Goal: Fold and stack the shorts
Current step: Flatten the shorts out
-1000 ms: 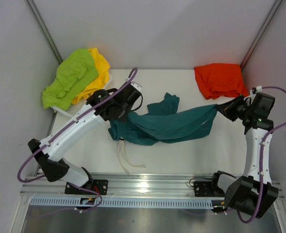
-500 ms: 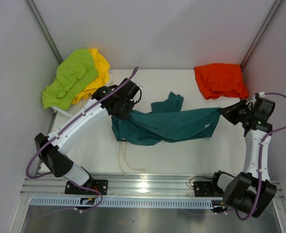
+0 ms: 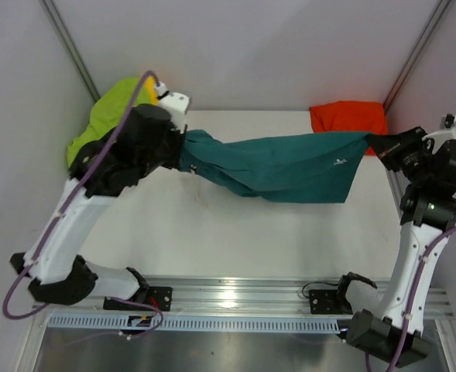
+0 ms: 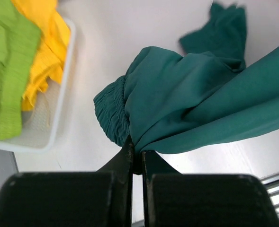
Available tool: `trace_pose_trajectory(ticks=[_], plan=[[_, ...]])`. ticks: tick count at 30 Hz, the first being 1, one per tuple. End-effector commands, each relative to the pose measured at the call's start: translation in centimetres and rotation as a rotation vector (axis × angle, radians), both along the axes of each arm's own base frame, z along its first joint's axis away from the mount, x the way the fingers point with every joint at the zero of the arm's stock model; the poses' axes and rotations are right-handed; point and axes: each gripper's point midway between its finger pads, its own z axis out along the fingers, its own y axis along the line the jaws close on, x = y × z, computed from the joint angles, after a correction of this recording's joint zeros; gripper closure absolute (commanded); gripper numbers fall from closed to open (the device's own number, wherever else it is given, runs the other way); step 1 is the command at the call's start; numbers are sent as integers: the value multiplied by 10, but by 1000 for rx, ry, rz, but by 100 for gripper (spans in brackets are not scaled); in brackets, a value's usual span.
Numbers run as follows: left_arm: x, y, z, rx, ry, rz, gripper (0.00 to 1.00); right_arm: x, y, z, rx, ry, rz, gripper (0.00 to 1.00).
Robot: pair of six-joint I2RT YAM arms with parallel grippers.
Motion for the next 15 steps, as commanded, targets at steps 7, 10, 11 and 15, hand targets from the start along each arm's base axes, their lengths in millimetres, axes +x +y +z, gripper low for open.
trace_pose_trajectory(ticks=[7,10,11,15], plan=[[-88,45,159,-409,-560,-204,100,-98,51,144,-154,-503,48,100],[-117,61,185,-502,-662,-251,100,-136,63,173,-222,-613,11,100],[-128,71,196,-523,-682,-252,100,-146,67,180,-237,-640,3,100],[-142,78,199,-537,-661,-273,100,-209,86,212,-324,-806,-53,100]])
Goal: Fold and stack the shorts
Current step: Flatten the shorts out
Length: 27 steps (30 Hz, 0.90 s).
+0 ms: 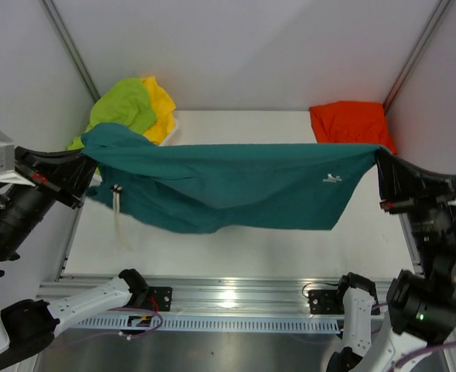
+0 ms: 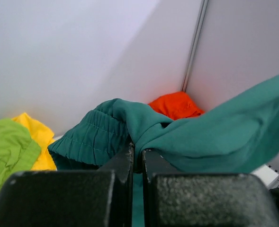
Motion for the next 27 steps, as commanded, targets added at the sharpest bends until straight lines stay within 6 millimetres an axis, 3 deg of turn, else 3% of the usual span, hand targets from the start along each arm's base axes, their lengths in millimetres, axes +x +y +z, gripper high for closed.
trace_pose_trajectory(ticks=[1,2,6,10,14,15,18,19,20,21,22,23,25,26,27], plan=[[-8,-5,20,-33,-56,-54,100,-47,9,32,-50,-151,-78,100],[-12,-3,24,-46,-73,-62,100,-64,16,45,-80,-193,-84,100],[-23,7,37,-81,-113,-65,100,-92,15,62,-72,-258,-129,100],[-8,3,35,-34,-76,-21,100,-83,1,60,-12,-198,-123,100],[34,-17,13,29,4,68,100,-20,-13,29,35,-3,-82,100],[51,-30,0,69,42,82,100,-8,-14,21,41,35,-73,100],[88,-52,-37,158,156,139,100,40,-21,-20,68,173,-44,100],[97,-57,-47,171,186,146,100,60,-26,-43,94,237,-40,100],[112,-63,-70,201,240,150,100,72,-28,-56,109,272,-40,100],[130,-61,-79,179,277,180,100,87,-32,-67,122,300,-38,100],[138,-64,-85,167,292,166,100,106,-37,-96,147,371,-44,100],[150,-78,-121,201,366,113,100,116,-41,-111,161,407,-51,100],[180,-87,-156,206,451,116,100,143,-49,-139,185,470,-69,100],[193,-86,-171,212,486,125,100,155,-53,-167,210,532,-73,100],[205,-90,-188,231,525,118,100,164,-58,-182,226,560,-93,100]])
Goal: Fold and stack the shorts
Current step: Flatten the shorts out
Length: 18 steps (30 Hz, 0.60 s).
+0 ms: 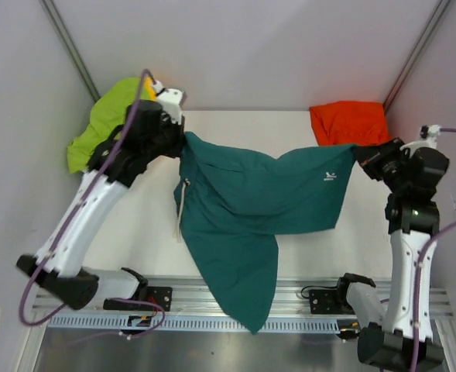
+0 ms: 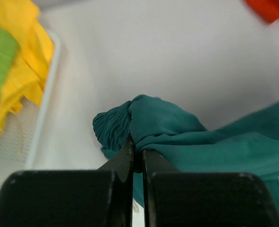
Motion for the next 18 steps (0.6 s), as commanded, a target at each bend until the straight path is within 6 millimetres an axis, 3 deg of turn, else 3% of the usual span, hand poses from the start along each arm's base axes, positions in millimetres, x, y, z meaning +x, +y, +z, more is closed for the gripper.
trace_pose_trajectory(ticks=[1,4,5,7,8,10,11,12,13,14,15,16,17,18], plan=[[42,-25,-35,-67,83,-48,100,27,-12,-22,28,3,-50,100],[76,-35,-62,-28,141,-42,100,63,-24,-79,77,102,-82,100],[94,-44,-96,7,214,-40,100,72,-26,-93,95,128,-91,100],[121,-52,-100,6,212,-39,100,94,-29,-112,107,134,-90,100],[138,-59,-141,36,290,-36,100,112,-32,-138,118,187,-94,100],[168,-68,-135,18,268,-41,100,136,-35,-143,117,166,-100,100],[190,-74,-155,27,294,-28,100,153,-40,-163,119,198,-117,100],[198,-74,-167,37,321,-22,100,162,-42,-169,121,208,-126,100],[219,-76,-137,7,239,-14,100,175,-45,-162,124,189,-127,100],[229,-74,-145,16,244,1,94,189,-46,-183,131,230,-130,100],[241,-72,-175,38,285,19,88,200,-47,-185,130,223,-131,100],[251,-65,-178,34,277,39,82,217,-49,-171,134,193,-132,100],[261,-63,-165,15,234,52,79,228,-45,-172,138,191,-111,100],[268,-58,-167,-3,231,73,73,243,-45,-194,145,225,-102,100]])
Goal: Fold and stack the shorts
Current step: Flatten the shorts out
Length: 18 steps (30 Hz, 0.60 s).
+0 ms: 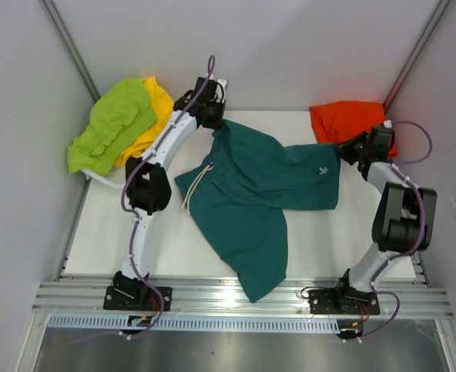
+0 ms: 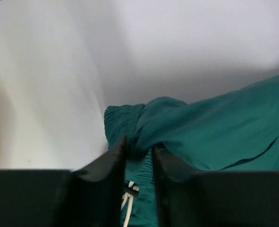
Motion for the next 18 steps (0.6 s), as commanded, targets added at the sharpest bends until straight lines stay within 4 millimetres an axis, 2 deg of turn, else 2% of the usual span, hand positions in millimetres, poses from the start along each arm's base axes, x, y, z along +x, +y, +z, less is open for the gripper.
trace_pose_trajectory(ticks=[1,2,3,4,5,6,7,9,11,12,13,14,15,16,17,18], plan=[[40,33,47,-79,-145,109,67,66,-3,48,-23,-199,0,100],[44,41,44,-89,-146,134,49,83,-2,64,-25,-243,10,100],[50,55,50,-123,-167,183,34,97,4,49,-22,-242,29,100],[52,61,53,-139,-175,203,19,106,6,50,-22,-253,35,84],[52,64,51,-157,-172,212,1,118,8,62,-32,-281,31,68],[55,66,53,-170,-191,211,1,124,8,54,-35,-268,29,55],[52,66,71,-181,-225,211,1,128,7,58,-44,-272,21,44],[49,70,76,-178,-244,223,1,129,1,62,-83,-258,-14,30],[42,71,99,-192,-282,214,1,126,-7,76,-130,-253,-56,1],[39,70,108,-201,-295,204,1,119,-8,71,-160,-216,-57,0],[32,65,108,-215,-278,174,1,115,-7,73,-174,-211,-52,1],[25,64,114,-219,-277,156,1,108,-4,88,-185,-236,-43,1],[19,62,115,-220,-270,142,1,102,-4,92,-206,-244,-41,1],[8,57,96,-206,-216,124,1,92,1,79,-214,-216,-31,0],[1,54,94,-198,-207,110,1,82,6,96,-225,-247,-10,1],[-10,51,104,-201,-217,100,1,75,11,93,-248,-232,12,2]])
